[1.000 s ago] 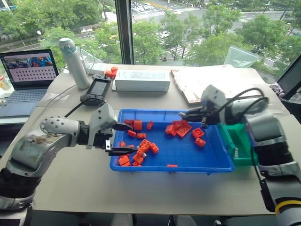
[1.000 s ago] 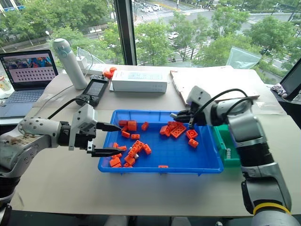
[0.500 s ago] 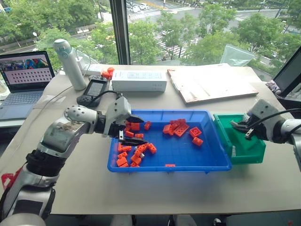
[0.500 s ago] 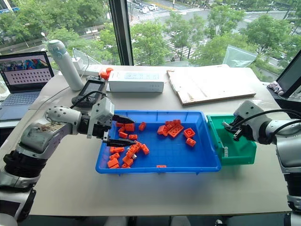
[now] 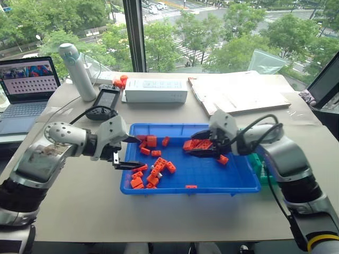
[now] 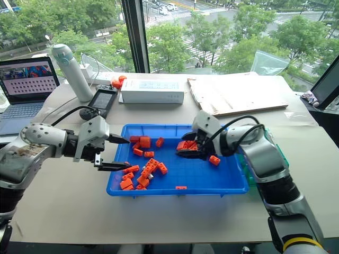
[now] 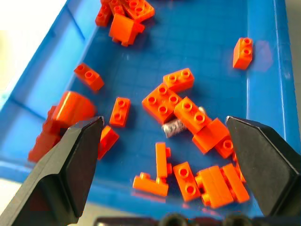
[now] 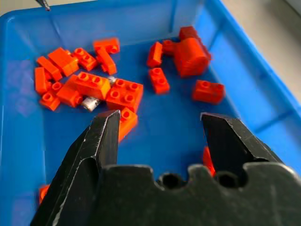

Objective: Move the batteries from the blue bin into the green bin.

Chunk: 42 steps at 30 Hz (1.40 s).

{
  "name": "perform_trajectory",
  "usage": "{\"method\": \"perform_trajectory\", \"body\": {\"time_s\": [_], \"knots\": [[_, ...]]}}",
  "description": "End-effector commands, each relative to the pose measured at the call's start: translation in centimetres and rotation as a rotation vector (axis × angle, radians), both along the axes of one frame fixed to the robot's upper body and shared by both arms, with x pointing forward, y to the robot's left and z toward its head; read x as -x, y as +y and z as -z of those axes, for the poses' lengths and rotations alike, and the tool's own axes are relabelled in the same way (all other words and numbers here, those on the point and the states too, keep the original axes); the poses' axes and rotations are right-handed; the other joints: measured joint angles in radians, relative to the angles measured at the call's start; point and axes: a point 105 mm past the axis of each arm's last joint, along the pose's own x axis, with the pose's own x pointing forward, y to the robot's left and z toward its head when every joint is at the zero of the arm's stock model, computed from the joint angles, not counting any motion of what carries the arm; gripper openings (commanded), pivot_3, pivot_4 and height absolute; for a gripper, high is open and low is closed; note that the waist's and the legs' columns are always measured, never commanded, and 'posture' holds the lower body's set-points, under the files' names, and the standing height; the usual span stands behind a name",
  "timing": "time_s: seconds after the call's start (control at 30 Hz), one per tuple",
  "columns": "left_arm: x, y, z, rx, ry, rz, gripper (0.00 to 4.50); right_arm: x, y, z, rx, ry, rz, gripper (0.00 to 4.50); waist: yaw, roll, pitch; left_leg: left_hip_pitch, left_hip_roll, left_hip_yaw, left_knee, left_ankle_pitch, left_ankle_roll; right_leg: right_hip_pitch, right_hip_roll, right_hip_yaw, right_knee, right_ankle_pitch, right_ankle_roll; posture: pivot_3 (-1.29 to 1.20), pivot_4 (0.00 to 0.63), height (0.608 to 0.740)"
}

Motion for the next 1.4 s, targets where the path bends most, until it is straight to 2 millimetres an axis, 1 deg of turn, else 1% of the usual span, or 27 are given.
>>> {"method": "perform_trajectory", "body": {"time_s": [0.03, 0.1, 0.13, 0.2, 0.27, 0.33, 0.4, 0.53, 0.63, 0.73, 0.83, 0.9, 1.0, 1.13, 1.2, 1.27, 1.33, 1.37, 1.4], "knots": [[1.1, 0.0, -1.6, 0.004, -0.052, 0.002, 4.5, 0.9, 2.3, 0.0, -0.011, -0.024, -0.085, 3.21, 0.008, 0.0, 0.0, 0.0, 0.0, 0.0, 0.0, 0.0, 0.0, 0.0, 0.0, 0.0, 0.0, 0.0, 0.0, 0.0, 0.15, 0.73], [1.7, 0.2, -1.6, 0.002, -0.042, -0.012, 4.5, 1.1, 3.3, 0.4, -0.019, -0.013, -0.113, 3.21, 0.009, 0.0, 0.0, 0.0, 0.0, -0.001, 0.002, 0.0, -0.001, -0.003, 0.0, -0.002, 0.0, 0.0, 0.0, 0.0, 0.15, 0.73], [1.9, 0.2, -1.6, 0.001, -0.039, -0.018, 4.5, 1.3, 3.8, 0.6, -0.021, -0.007, -0.129, 3.21, 0.009, 0.0, 0.0, 0.0, 0.0, -0.001, 0.002, -0.003, -0.005, -0.003, 0.0, -0.002, 0.0, 0.0, 0.0, 0.0, 0.15, 0.73], [2.4, 0.3, -1.5, 0.006, -0.029, -0.025, 4.5, 1.5, 4.7, 1.4, -0.016, -0.001, -0.149, 3.21, 0.006, 0.0, 0.0, 0.001, 0.001, -0.002, 0.002, -0.004, -0.007, -0.003, 0.0, -0.001, 0.001, 0.0, 0.0, 0.0, 0.15, 0.73], [2.8, 0.2, -1.4, 0.01, -0.021, -0.026, 4.5, 1.8, 5.5, 2.0, -0.016, 0.007, -0.173, 3.21, 0.005, 0.0, 0.0, 0.001, 0.001, -0.002, 0.002, -0.003, -0.007, -0.003, 0.001, -0.001, 0.002, 0.0, -0.001, 0.0, 0.15, 0.73], [3.0, 0.2, -1.4, 0.014, -0.019, -0.037, 4.5, 1.6, 6.1, 2.2, -0.029, 0.014, -0.177, 3.21, 0.004, 0.0, 0.0, 0.001, 0.001, -0.001, 0.002, -0.001, -0.005, -0.003, 0.001, -0.001, 0.004, 0.0, -0.001, 0.0, 0.15, 0.73], [3.2, 0.2, -1.4, 0.018, -0.017, -0.043, 4.5, 1.1, 6.4, 2.5, -0.028, 0.005, -0.165, 3.21, 0.004, 0.0, 0.0, 0.001, 0.001, -0.001, 0.002, 0.001, -0.002, -0.002, 0.001, 0.0, 0.005, 0.0, -0.001, 0.0, 0.15, 0.73], [3.5, 0.1, -1.4, 0.022, -0.015, -0.047, 4.5, 0.4, 6.7, 2.6, -0.032, -0.01, -0.152, 3.21, 0.005, 0.0, 0.0, 0.001, 0.001, -0.001, 0.002, 0.0, -0.003, -0.003, 0.001, -0.001, 0.005, 0.0, -0.001, 0.0, 0.15, 0.73], [3.5, 0.0, -1.4, 0.024, -0.017, -0.05, 4.5, 0.1, 6.5, 2.9, -0.017, -0.012, -0.151, 2.46, 0.005, 0.0, 0.0, 0.001, 0.001, -0.001, 0.002, -0.002, -0.006, -0.006, 0.001, -0.001, 0.005, 0.0, -0.001, 0.0, 0.15, 0.73], [3.4, -0.1, -1.3, 0.028, -0.018, -0.049, 4.5, -0.2, 6.0, 2.9, -0.013, -0.016, -0.139, 1.5, 0.004, 0.0, 0.0, 0.001, 0.001, -0.001, 0.002, -0.001, -0.006, -0.006, 0.001, 0.0, 0.005, 0.0, -0.002, 0.0, 0.15, 0.73], [3.3, -0.3, -1.3, 0.034, -0.019, -0.044, 4.5, -1.2, 5.0, 2.4, -0.006, -0.037, -0.098, 1.5, 0.005, 0.0, 0.0, 0.001, 0.001, -0.001, 0.002, -0.001, -0.006, -0.007, 0.001, 0.0, 0.006, 0.0, -0.002, 0.0, 0.15, 0.73], [3.2, -0.3, -1.2, 0.035, -0.02, -0.041, 4.5, -2.2, 4.0, 2.2, 0.007, -0.063, -0.053, 1.5, 0.005, 0.0, 0.0, 0.001, 0.001, -0.001, 0.002, -0.001, -0.006, -0.006, 0.001, 0.0, 0.005, 0.0, -0.002, 0.0, 0.15, 0.73], [2.9, -0.5, -1.1, 0.038, -0.024, -0.034, 4.5, -4.1, 2.3, 2.4, 0.058, -0.11, 0.029, 1.5, 0.006, 0.0, 0.0, 0.001, 0.001, -0.001, 0.002, -0.002, -0.007, -0.006, 0.001, 0.0, 0.005, 0.0, -0.002, 0.0, 0.15, 0.73], [2.7, -0.6, -1.0, 0.041, -0.027, -0.025, 4.5, -5.2, 1.4, 2.6, 0.075, -0.129, 0.084, 1.5, 0.003, 0.0, 0.0, 0.001, 0.001, -0.001, 0.001, -0.001, -0.006, -0.007, 0.001, 0.0, 0.006, 0.0, -0.002, 0.0, 0.15, 0.73], [2.7, -0.7, -1.0, 0.041, -0.027, -0.02, 4.5, -6.2, 0.8, 2.5, 0.077, -0.144, 0.139, 1.5, 0.001, 0.0, 0.0, 0.0, 0.001, 0.0, 0.0, 0.001, -0.003, -0.004, 0.001, 0.001, 0.006, 0.0, -0.002, 0.0, 0.15, 0.73], [2.7, -0.7, -0.9, 0.04, -0.027, -0.017, 4.5, -6.9, -0.2, 2.8, 0.078, -0.102, 0.211, 1.5, -0.001, 0.0, 0.0, 0.0, 0.001, 0.0, 0.0, 0.001, -0.003, -0.004, 0.001, 0.001, 0.006, 0.0, -0.002, 0.0, 0.15, 0.73], [2.7, -0.7, -0.9, 0.041, -0.027, -0.014, 4.5, -7.1, -0.7, 2.8, 0.084, -0.098, 0.233, 1.5, -0.003, -0.001, 0.0, 0.001, 0.001, 0.0, 0.0, 0.001, -0.003, -0.004, 0.001, 0.001, 0.006, 0.0, -0.002, 0.0, 0.15, 0.73], [2.7, -0.8, -1.0, 0.041, -0.027, -0.012, 4.5, -7.2, -0.8, 2.6, 0.087, -0.108, 0.234, 2.5, -0.002, 0.0, 0.0, 0.001, 0.001, 0.0, 0.0, 0.001, -0.003, -0.003, 0.001, 0.001, 0.006, 0.0, -0.002, 0.0, 0.15, 0.73], [2.7, -0.8, -1.0, 0.041, -0.027, -0.01, 4.5, -7.2, -0.9, 2.5, 0.086, -0.118, 0.236, 2.68, -0.002, -0.001, 0.0, 0.001, 0.001, 0.0, 0.0, 0.001, -0.003, -0.003, 0.001, 0.001, 0.006, 0.0, -0.002, 0.0, 0.15, 0.73]]}}
